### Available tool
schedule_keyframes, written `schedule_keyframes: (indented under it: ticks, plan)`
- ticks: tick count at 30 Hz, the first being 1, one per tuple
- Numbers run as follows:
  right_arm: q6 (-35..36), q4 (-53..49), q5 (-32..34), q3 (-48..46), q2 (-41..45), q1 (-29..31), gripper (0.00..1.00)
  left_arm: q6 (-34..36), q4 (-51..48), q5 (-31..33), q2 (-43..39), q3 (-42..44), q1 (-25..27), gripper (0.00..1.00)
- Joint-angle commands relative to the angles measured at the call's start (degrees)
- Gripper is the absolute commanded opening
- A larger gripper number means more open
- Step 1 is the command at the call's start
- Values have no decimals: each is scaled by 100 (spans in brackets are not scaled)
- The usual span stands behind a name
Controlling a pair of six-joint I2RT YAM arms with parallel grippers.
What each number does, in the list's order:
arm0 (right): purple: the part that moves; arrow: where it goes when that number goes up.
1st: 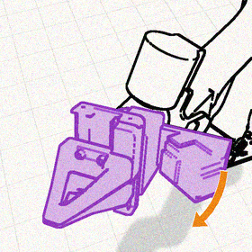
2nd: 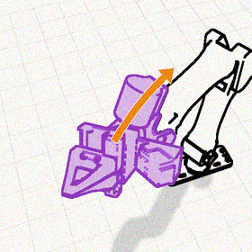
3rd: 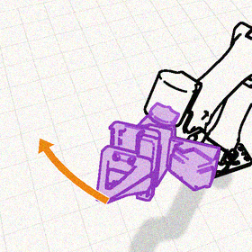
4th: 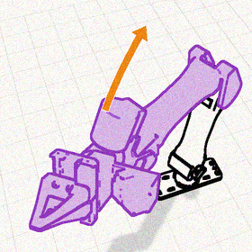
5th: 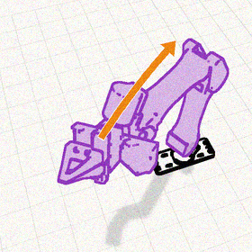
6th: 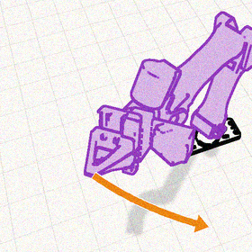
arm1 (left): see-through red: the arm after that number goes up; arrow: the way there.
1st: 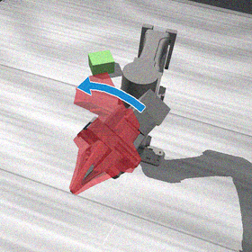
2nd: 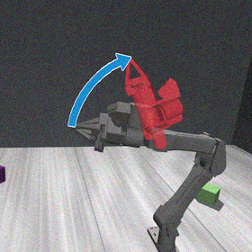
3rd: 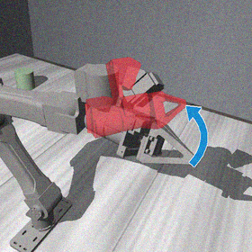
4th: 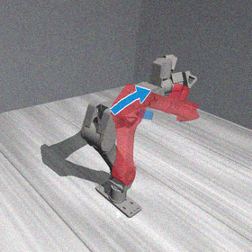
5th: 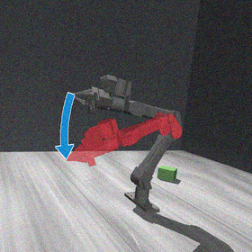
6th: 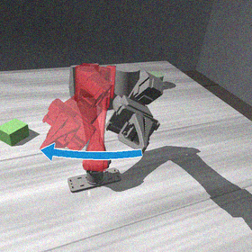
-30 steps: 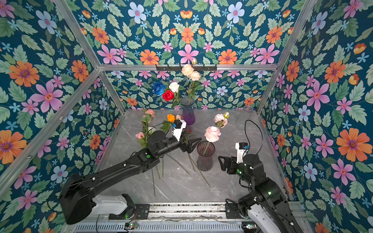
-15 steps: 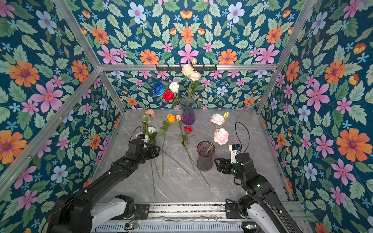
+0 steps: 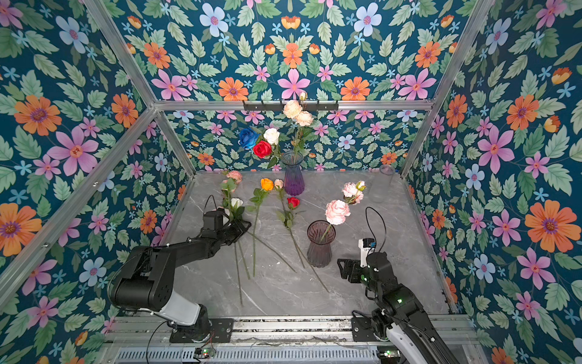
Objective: Arrange the flowers into the vase
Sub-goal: 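Grasp a pink rose stem in the pile with the left gripper and lift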
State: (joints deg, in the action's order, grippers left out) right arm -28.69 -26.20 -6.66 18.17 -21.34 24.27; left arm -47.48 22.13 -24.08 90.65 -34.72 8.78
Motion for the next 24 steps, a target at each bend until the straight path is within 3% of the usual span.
schedule_keyframes:
  ticks: [1,7,17,24]
  plan:
    - [65,133,50,-59,233,4,82,-221,442,-92,240,12,-5,44]
    - [56,110,44,-98,396,1,82,-451,751,-65,349,200,1,47]
    - [56,144,30,-115,384,7,82,-448,639,114,-171,510,1,49]
    - [56,157,-2,-126,377,6,82,-516,1102,-37,617,261,-7,47]
